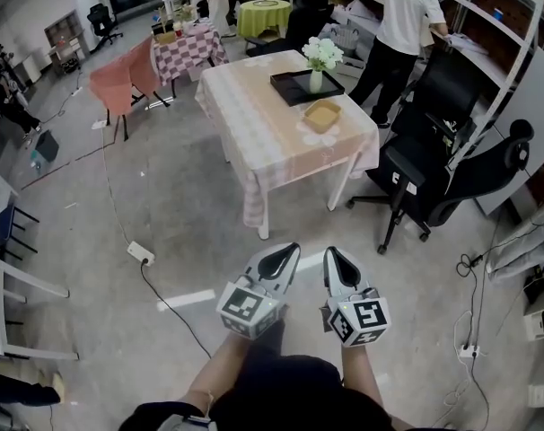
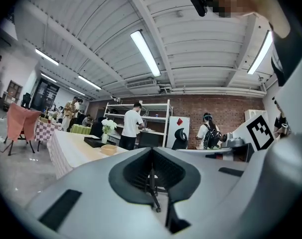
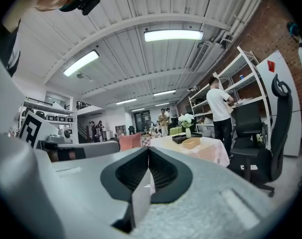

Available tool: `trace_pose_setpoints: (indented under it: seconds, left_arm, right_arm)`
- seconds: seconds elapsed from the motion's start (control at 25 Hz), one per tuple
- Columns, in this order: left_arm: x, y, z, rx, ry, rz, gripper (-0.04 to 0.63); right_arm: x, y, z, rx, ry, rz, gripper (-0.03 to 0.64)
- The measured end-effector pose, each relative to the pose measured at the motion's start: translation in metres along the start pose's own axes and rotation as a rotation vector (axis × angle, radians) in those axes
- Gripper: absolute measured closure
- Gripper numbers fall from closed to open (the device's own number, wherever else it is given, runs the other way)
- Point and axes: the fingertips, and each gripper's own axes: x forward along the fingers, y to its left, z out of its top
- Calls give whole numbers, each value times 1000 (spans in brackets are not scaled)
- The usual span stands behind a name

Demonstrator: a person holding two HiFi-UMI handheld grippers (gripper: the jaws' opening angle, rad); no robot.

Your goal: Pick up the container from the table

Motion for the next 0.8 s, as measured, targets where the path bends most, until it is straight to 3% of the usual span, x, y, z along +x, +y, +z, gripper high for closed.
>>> trace_pose_setpoints:
  seconds: [0.24,0.8]
  left_arm:
    - [23,34,6,6,-9,4,583]
    - [67,67,16,6,-3,-58,583]
  right_arm:
    - [36,-7,8,-15,-3,7,612]
    - [82,-34,8,-7,11,-38,612]
